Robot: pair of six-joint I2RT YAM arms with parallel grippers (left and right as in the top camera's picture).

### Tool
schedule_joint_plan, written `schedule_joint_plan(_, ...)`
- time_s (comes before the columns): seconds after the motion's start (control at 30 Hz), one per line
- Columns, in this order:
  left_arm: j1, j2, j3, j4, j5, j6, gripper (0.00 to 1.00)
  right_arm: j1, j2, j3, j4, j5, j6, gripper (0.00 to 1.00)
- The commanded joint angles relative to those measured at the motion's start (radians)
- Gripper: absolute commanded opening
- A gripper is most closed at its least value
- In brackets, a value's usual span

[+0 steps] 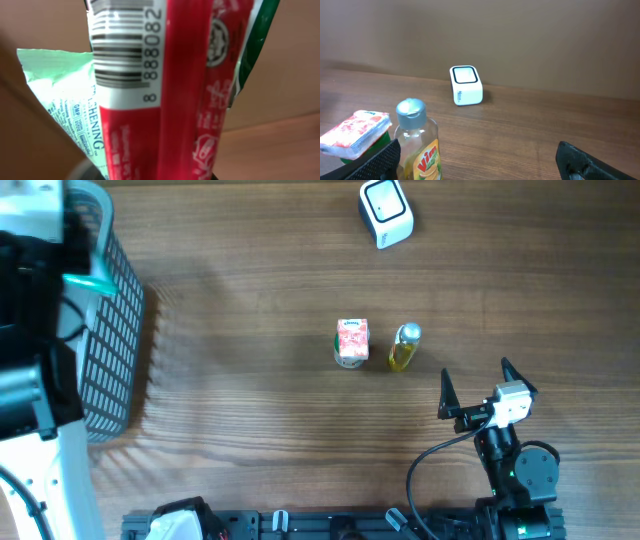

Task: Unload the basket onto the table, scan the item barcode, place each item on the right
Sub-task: 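Carry the sachet bundle past the scanner and lower it onto the table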

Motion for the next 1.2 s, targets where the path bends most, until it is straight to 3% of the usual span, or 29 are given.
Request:
schedule_joint_plan(0.0,-0.111,-0.003,0.012,-0.08,0.016,-0.275,0.08,0.003,0.001,-0.001,0.003,-0.014,0.019,1.0)
schedule_joint_plan(0.23,-0.342,0.032,0.012,-0.329,0.01,-0.539,0.06,0.003,0.001,-0.001,0.003,-0.014,0.019,1.0)
schedule_joint_plan(0.43,-0.482,0.179,0.012,-0.479,0.008,-0.572,0.07,0.003,0.001,-0.001,0.003,-0.014,0.019,1.0)
schedule_joint_plan(0.53,-0.528,0.273,0.012,-0.512,-0.005,-0.587,0.07,0.003,0.001,-0.001,0.003,-0.014,0.02,1.0)
schedule_joint_plan(0.73,-0.623,0.479,0.012,-0.533,-0.206,-0.666,0.04,0.003,0.001,-0.001,0.003,-0.014,0.019,1.0)
schedule_joint_plan(1.17,-0.761,0.765,0.012,-0.483,-0.48,-0.668,0.05,0.003,0.001,-0.001,0.003,-0.014,0.019,1.0)
